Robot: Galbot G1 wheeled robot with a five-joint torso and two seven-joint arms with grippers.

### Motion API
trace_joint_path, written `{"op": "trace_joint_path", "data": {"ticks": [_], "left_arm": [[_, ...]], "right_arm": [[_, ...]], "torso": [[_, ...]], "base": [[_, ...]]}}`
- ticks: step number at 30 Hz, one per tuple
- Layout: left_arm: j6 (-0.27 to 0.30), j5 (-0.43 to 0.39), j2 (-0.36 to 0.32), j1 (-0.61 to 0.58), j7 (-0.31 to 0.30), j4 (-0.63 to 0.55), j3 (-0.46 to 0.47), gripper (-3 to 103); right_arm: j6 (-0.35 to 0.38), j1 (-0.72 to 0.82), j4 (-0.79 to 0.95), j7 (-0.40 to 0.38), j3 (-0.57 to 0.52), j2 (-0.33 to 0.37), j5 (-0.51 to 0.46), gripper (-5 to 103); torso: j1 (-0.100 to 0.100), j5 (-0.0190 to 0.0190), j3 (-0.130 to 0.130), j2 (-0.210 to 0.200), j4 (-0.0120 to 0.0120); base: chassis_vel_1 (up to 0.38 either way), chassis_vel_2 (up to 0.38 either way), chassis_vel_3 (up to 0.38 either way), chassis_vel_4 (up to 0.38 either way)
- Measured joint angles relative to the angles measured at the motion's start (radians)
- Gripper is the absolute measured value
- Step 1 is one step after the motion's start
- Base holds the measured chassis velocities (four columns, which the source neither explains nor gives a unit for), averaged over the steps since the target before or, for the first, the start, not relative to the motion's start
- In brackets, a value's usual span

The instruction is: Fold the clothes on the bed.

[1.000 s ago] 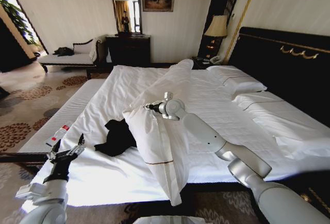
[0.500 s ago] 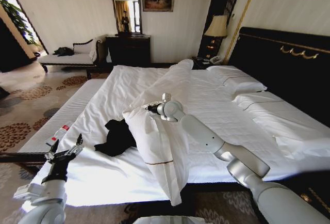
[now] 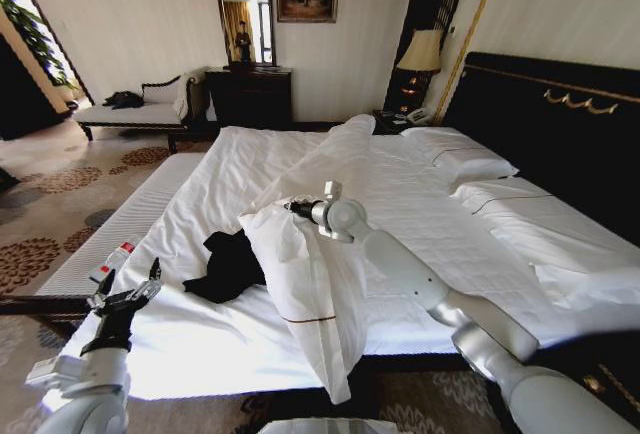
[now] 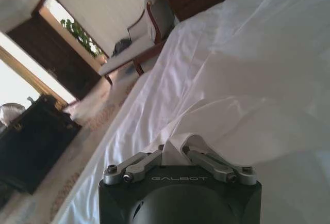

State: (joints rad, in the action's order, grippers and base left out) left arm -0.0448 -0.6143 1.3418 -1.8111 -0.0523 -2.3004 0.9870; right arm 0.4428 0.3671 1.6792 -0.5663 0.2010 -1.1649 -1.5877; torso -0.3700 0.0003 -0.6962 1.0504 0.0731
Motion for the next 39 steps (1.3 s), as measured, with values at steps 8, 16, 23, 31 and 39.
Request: {"op": "trace_joint_path", "data": {"ticks": [8,16,23,31,39], "left_arm": [[0.003,0.001,0.003,0.006,0.0,-0.004,-0.023,100],[0.008,0.015,0.004,0.014,0.002,-0.008,-0.051,100],[0.012,0.021,0.002,0.016,0.004,-0.021,-0.067,100],[0.012,0.015,-0.007,0.026,0.004,-0.025,-0.07,100],[0.02,-0.019,-0.037,0.065,0.005,-0.028,-0.076,100]], "right_arm": [[-0.055,0.182,0.162,0.049,-0.293,0.162,0.041,1],[-0.106,0.422,0.317,0.078,-0.605,0.23,0.052,1],[-0.15,0.684,0.454,0.098,-0.924,0.228,0.061,1],[-0.198,0.928,0.536,0.102,-1.199,0.19,0.067,1],[-0.279,1.183,0.591,0.062,-1.419,0.137,0.134,1]], "torso": [[0.0,0.0001,0.0,0.0,0.0003],[0.0,-0.0003,0.0,0.0,-0.0001],[0.0,0.0001,0.0,0.0,0.0],[0.0,-0.0003,0.0,0.0,0.0],[0.0,-0.0003,0.0,0.0,0.0001]], "base": [[0.0,0.0,0.0,0.0],[0.0,0.0,0.0,0.0],[0.0,0.0,0.0,0.0],[0.0,0.0,0.0,0.0],[0.0,0.0,0.0,0.0]]}}
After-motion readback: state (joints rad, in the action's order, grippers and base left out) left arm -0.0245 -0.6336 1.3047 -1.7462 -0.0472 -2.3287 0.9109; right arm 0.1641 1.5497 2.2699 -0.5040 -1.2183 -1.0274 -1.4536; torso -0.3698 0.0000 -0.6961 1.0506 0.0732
